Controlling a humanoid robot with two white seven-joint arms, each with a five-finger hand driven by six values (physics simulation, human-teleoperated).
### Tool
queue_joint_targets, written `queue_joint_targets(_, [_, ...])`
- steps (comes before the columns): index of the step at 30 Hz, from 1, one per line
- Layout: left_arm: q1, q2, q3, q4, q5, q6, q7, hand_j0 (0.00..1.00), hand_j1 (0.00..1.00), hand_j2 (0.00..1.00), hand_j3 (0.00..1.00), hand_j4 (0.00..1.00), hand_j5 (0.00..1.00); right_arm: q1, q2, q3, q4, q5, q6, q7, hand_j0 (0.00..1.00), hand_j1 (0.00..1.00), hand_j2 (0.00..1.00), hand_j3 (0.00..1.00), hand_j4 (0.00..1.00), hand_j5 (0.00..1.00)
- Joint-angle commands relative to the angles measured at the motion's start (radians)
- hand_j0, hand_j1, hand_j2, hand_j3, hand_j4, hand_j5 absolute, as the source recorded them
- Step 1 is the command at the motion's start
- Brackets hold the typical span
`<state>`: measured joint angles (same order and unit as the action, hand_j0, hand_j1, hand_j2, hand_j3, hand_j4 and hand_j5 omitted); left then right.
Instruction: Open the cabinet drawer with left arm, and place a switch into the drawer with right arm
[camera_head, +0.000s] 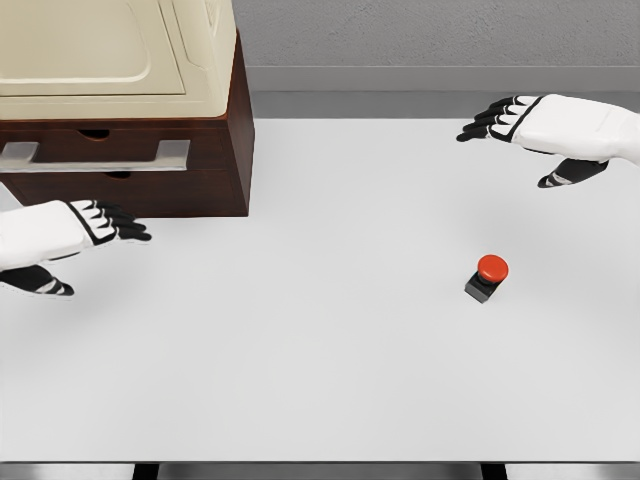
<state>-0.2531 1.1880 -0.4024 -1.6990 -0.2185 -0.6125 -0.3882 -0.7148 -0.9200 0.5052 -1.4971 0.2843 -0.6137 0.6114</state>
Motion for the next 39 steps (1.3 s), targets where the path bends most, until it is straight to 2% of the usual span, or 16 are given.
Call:
queue_joint_targets(1, [0.000, 0.004, -0.013, -0.005, 0.007, 0.002, -0.001, 1.00, 1.00, 1.00, 1.00, 1.00, 1.00, 0.000, -0.002, 0.000, 0.000, -0.007, 0.003, -0.001, 1.00, 1.00, 1.00, 1.00, 1.00, 1.00])
queue_joint_targets(6, [-0.011, 0.024, -0.059, -0.057, 0.010, 0.002, 0.002, 1.00, 1.00, 1.00, 1.00, 1.00, 1.00, -0.031, -0.019, 0.021, 0.029, 0.013, 0.003, -0.001, 1.00, 1.00, 1.00, 1.00, 1.00, 1.00])
queue_joint_targets(8, [-0.014, 0.067, -0.067, -0.064, 0.021, 0.002, 0.011, 1.00, 1.00, 1.00, 1.00, 1.00, 1.00, -0.034, -0.051, 0.108, 0.034, 0.023, 0.003, -0.001, 1.00, 1.00, 1.00, 1.00, 1.00, 1.00])
queue_joint_targets(11, [-0.020, 0.096, -0.067, -0.064, 0.044, 0.002, 0.011, 1.00, 1.00, 1.00, 1.00, 1.00, 1.00, -0.018, -0.060, 0.171, 0.026, 0.023, 0.003, -0.001, 1.00, 1.00, 1.00, 1.00, 1.00, 1.00])
queue_joint_targets(14, [-0.097, 0.193, -0.070, -0.064, 0.111, 0.002, 0.106, 1.00, 1.00, 1.00, 1.00, 1.00, 1.00, 0.006, -0.083, 0.194, -0.018, 0.024, 0.003, -0.001, 1.00, 1.00, 1.00, 1.00, 1.00, 1.00])
queue_joint_targets(17, [-0.190, 0.234, -0.069, -0.064, 0.292, 0.002, 0.109, 1.00, 1.00, 1.00, 1.00, 1.00, 1.00, 0.037, -0.128, 0.197, -0.063, 0.026, 0.003, -0.001, 1.00, 1.00, 1.00, 1.00, 1.00, 1.00])
queue_joint_targets(19, [-0.219, 0.272, -0.067, -0.062, 0.413, 0.002, 0.106, 1.00, 1.00, 1.00, 1.00, 1.00, 1.00, 0.037, -0.134, 0.202, -0.074, 0.026, 0.003, -0.001, 1.00, 1.00, 1.00, 1.00, 1.00, 1.00])
queue_joint_targets(20, [-0.241, 0.289, -0.072, -0.062, 0.427, 0.002, 0.106, 1.00, 1.00, 1.00, 1.00, 1.00, 1.00, 0.040, -0.134, 0.204, -0.094, 0.026, 0.003, -0.001, 1.00, 1.00, 1.00, 1.00, 1.00, 1.00])
queue_joint_targets(24, [-0.296, 0.291, -0.242, -0.064, 0.430, 0.002, 0.104, 1.00, 1.00, 1.00, 1.00, 1.00, 1.00, 0.046, -0.135, 0.217, -0.111, 0.026, 0.003, -0.001, 1.00, 1.00, 1.00, 1.00, 1.00, 1.00])
queue_joint_targets(25, [-0.296, 0.292, -0.246, -0.065, 0.432, 0.002, 0.080, 1.00, 1.00, 1.00, 1.00, 1.00, 1.00, 0.048, -0.135, 0.217, -0.117, 0.026, 0.003, -0.001, 1.00, 1.00, 1.00, 1.00, 1.00, 1.00])
queue_joint_targets(27, [-0.295, 0.285, -0.299, -0.065, 0.507, 0.002, -0.066, 1.00, 1.00, 1.00, 1.00, 1.00, 1.00, 0.054, -0.135, 0.219, -0.118, 0.024, 0.003, -0.001, 1.00, 1.00, 1.00, 1.00, 1.00, 1.00])
queue_joint_targets(29, [-0.299, 0.245, -0.303, -0.067, 0.563, 0.002, -0.097, 1.00, 1.00, 1.00, 1.00, 1.00, 1.00, 0.067, -0.135, 0.223, -0.120, 0.026, 0.003, -0.001, 1.00, 1.00, 1.00, 1.00, 1.00, 1.00])
queue_joint_targets(31, [-0.311, 0.205, -0.305, -0.067, 0.777, 0.029, -0.223, 1.00, 1.00, 1.00, 1.00, 1.00, 1.00, 0.067, -0.138, 0.225, -0.137, 0.026, 0.003, -0.001, 1.00, 1.00, 1.00, 1.00, 1.00, 1.00])
queue_joint_targets(33, [-0.339, 0.203, -0.303, -0.067, 1.011, 0.209, -0.223, 1.00, 1.00, 1.00, 1.00, 1.00, 1.00, 0.067, -0.138, 0.225, -0.141, 0.026, 0.003, -0.001, 1.00, 1.00, 1.00, 1.00, 1.00, 1.00])
queue_joint_targets(37, [-0.406, 0.134, -0.303, -0.065, 1.036, 0.488, -0.223, 1.00, 1.00, 1.00, 1.00, 1.00, 1.00, 0.069, -0.138, 0.240, -0.143, 0.026, 0.003, -0.001, 1.00, 1.00, 1.00, 1.00, 1.00, 1.00])
queue_joint_targets(39, [-0.420, 0.133, -0.303, -0.065, 1.018, 0.536, -0.223, 1.00, 1.00, 1.00, 1.00, 1.00, 1.00, 0.069, -0.138, 0.246, -0.152, 0.026, 0.003, -0.001, 1.00, 1.00, 1.00, 1.00, 1.00, 1.00])
